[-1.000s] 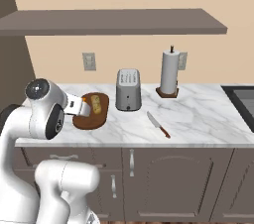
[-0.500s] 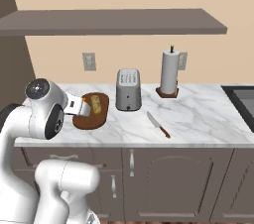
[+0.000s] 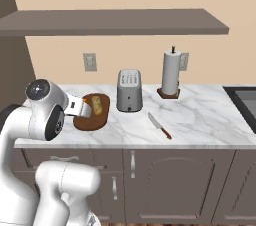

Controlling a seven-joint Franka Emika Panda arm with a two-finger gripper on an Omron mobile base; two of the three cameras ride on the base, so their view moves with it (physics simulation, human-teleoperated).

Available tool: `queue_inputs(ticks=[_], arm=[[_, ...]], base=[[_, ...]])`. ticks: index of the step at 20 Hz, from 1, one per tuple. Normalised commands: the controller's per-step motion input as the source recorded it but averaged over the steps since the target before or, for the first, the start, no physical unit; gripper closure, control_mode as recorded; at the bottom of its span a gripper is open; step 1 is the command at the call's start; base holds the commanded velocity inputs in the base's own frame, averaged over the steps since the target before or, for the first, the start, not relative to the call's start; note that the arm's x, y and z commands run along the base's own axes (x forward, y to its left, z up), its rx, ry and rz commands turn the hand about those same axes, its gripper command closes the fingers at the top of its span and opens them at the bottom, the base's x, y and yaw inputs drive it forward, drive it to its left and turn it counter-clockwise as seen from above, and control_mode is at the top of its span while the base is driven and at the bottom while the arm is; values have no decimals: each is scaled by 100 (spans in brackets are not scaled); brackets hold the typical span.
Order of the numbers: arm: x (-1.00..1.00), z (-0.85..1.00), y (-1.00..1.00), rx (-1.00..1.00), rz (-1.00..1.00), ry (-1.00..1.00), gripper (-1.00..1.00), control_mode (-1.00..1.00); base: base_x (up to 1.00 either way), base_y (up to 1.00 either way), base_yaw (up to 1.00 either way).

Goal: Retrieve the sausage and cheese from the fridge and place them on the cutting board on the counter.

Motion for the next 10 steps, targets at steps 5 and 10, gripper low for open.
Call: queue_inputs(ticks=[5,10], arm=[[0,0,0,0,0,0,-100,100],[0,0,0,0,0,0,-100,100]], base=[[-22,0,0],[-96,-48,-11]])
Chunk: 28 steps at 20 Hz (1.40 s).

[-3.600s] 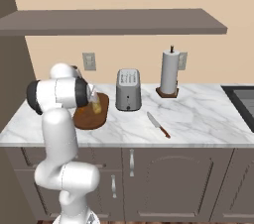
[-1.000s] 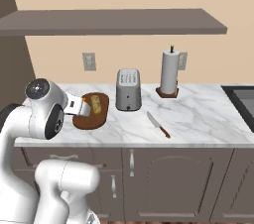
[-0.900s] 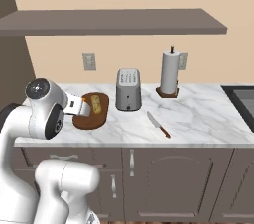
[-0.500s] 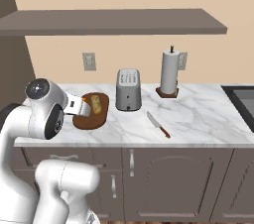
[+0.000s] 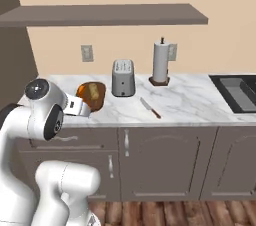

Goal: Retrieve the sausage and cheese from the fridge and place them on the cutting board on the counter.

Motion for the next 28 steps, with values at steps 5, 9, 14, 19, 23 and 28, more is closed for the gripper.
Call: queue_inputs(ticks=[5,9,14,19,23,28], arm=[[0,0,0,0,0,0,-100,100],[0,0,0,0,0,0,-100,100],[0,0,0,0,0,0,-100,100],[0,0,0,0,0,0,-100,100],[0,0,0,0,0,0,-100,100],[0,0,0,0,0,0,-100,100]], base=[[6,4,-55],[14,-1,-81],[3,-5,-85],[0,-1,-93],[0,0,-96],[0,0,-98]])
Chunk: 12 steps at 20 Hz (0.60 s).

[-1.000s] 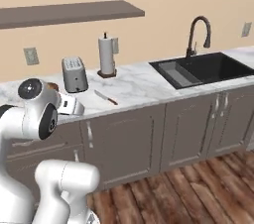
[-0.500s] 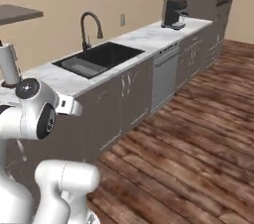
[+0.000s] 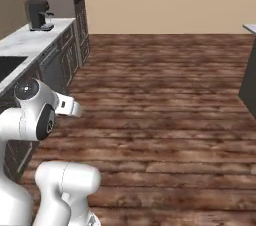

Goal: Retrieve the sausage and cheese from the fridge and place them on the cutting board on the counter.

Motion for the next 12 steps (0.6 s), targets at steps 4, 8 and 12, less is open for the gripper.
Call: queue_inputs(ticks=[4,8,12], arm=[[0,0,0,0,0,0,-100,100],[0,0,0,0,0,0,-100,100],[0,0,0,0,0,0,-100,100]], base=[[0,0,-99],[0,0,-100],[0,0,-100]])
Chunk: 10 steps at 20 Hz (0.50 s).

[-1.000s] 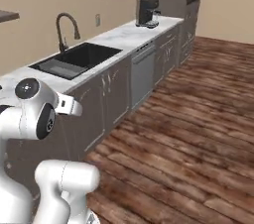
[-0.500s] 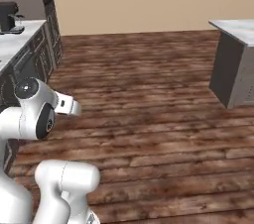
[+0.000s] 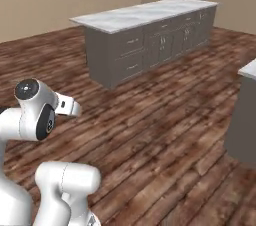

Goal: Retrieve the sausage and cheese from the fridge and place them on the cutting board on the counter.

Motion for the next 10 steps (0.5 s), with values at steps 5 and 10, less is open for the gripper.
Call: queue_inputs(ticks=[5,10], arm=[[0,0,0,0,0,0,-100,100],[0,0,0,0,0,0,-100,100]], base=[[46,23,-86],[100,84,-52]])
